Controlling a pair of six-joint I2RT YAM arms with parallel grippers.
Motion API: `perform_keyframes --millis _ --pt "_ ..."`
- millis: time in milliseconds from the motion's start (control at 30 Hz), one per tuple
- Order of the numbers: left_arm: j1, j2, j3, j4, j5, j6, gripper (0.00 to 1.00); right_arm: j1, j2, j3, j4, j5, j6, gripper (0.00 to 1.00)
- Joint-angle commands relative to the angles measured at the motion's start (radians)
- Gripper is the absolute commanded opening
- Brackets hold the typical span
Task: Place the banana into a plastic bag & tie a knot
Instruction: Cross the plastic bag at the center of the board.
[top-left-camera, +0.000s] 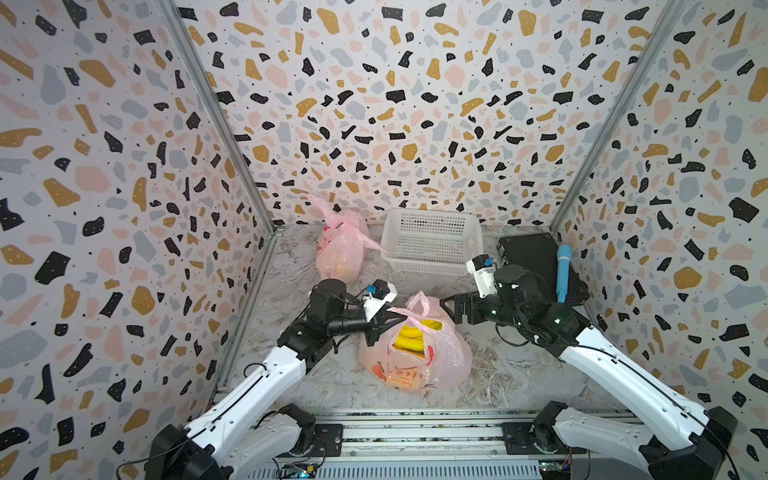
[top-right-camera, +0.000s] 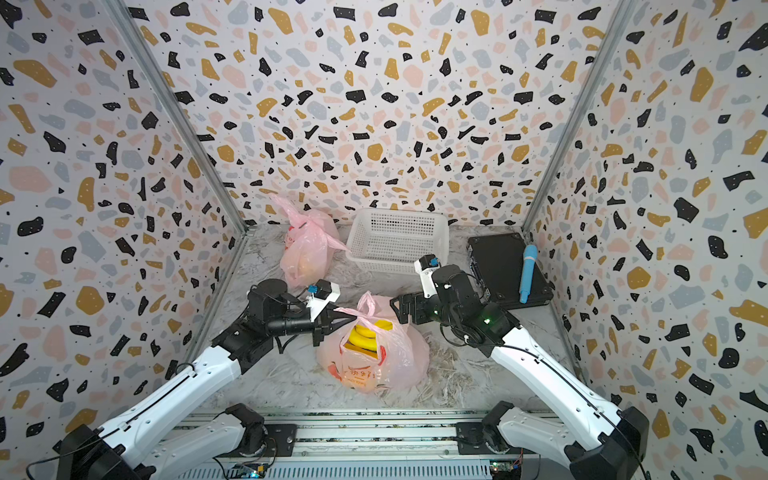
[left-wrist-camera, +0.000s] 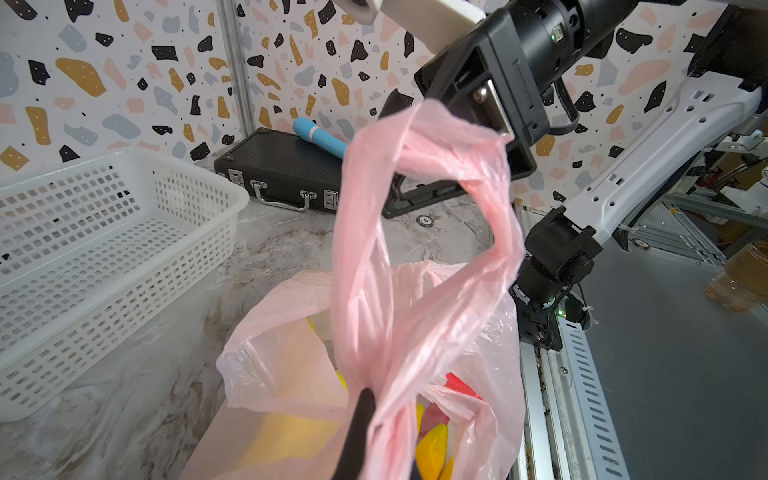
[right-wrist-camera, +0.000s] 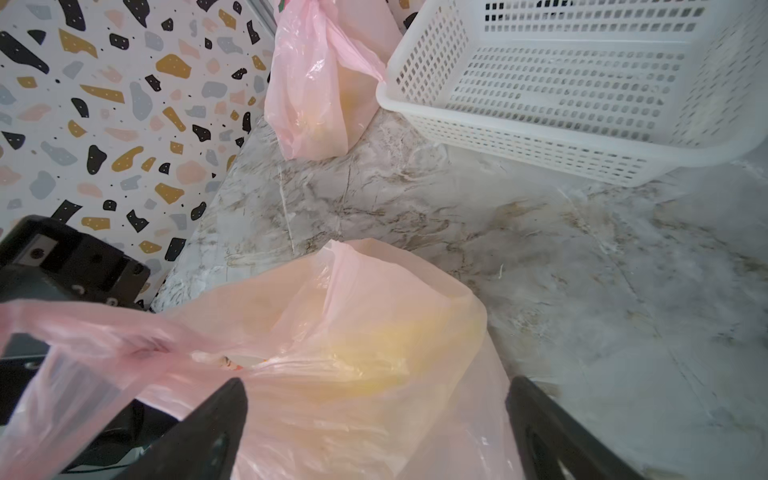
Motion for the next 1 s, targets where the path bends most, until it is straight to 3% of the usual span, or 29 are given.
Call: perform_keyframes --millis 0,133,300,367,467,600,733,833,967 --pt "0.0 -0.025 -0.001 0.051 0.001 -0.003 0.0 -0.017 -0.069 -0.019 0.048 0.041 0.015 1.0" --pt "0.0 -0.023 -0.007 0.08 0.02 -0.016 0.0 -0.115 -0.019 -0.08 0.256 -0.309 0.047 0.99" --pt "0.0 -0.022 -0.01 0.099 0.04 -0.024 0.0 -0.12 0.121 -0.047 0.414 -0.532 0.092 1.0" --pt "0.0 -0.022 -0.016 0.115 0.049 -0.031 0.0 -0.12 0.162 -0.029 0.464 -0.561 0.101 0.99" --pt "0.0 -0.022 -0.024 0.134 0.06 -0.04 0.0 -0.12 0.229 -0.012 0.539 -0.6 0.143 0.84" --pt "0.0 -0.022 -0.033 0.145 0.067 -0.044 0.0 -0.12 0.272 -0.011 0.634 -0.636 0.202 0.86" --pt "0.0 -0.017 -0.043 0.161 0.073 -0.052 0.0 -0.122 0.291 -0.005 0.705 -0.66 0.252 0.95" --pt "0.0 -0.011 -0.044 0.165 0.074 -0.05 0.0 -0.111 0.297 -0.008 0.771 -0.727 0.279 0.92" --pt "0.0 -0.003 -0.04 0.166 0.074 -0.041 0.0 -0.058 0.285 0.012 0.625 -0.764 0.145 0.85"
